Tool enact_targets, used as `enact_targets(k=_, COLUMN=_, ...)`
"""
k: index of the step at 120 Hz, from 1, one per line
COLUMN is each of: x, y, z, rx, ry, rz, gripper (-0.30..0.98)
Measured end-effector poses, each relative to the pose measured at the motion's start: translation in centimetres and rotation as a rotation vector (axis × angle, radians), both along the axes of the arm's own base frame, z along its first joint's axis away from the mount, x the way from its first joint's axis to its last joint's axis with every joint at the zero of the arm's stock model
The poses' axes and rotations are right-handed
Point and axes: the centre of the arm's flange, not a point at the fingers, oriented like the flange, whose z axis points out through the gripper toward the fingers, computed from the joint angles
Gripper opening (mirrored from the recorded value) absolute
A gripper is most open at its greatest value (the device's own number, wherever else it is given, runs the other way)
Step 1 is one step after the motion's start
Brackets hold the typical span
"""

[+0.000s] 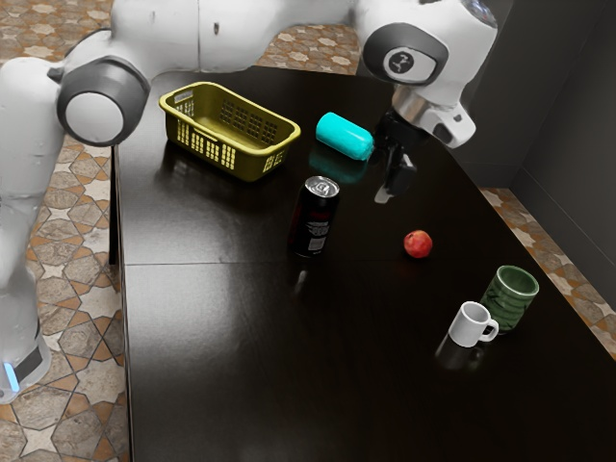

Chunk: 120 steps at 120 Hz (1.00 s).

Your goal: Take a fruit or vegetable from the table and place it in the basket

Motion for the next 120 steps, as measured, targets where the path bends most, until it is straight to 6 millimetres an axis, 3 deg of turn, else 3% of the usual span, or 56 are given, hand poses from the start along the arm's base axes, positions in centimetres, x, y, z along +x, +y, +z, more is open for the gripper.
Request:
enact_targets(k=20, x=1.0, y=-0.2, z=-2.1, rx=-0.027, ry=0.034, rz=0.031, gripper=0.69)
enact_targets(k=48, x=0.4, y=-0.5, z=0.2, rx=-0.051, ry=-0.015, rz=0.076, gripper=0.69)
enact_targets(k=53, x=0.8, y=1.1, z=-0.2, rx=-0.049, ry=-0.010, rz=0.108, gripper=0.68)
enact_targets(k=64, x=4.2, y=8.2, z=-0.4, rx=-0.081, ry=-0.053, rz=0.198, gripper=0.69)
enact_targets(k=80, x=8.7, y=13.5, z=-2.7, rx=-0.205, ry=-0.111, rz=0.162, gripper=0.69)
enact_targets(k=120, x=14.3, y=15.4, z=-11.1, rx=-0.300, ry=-0.169, rz=0.077, gripper=0.69)
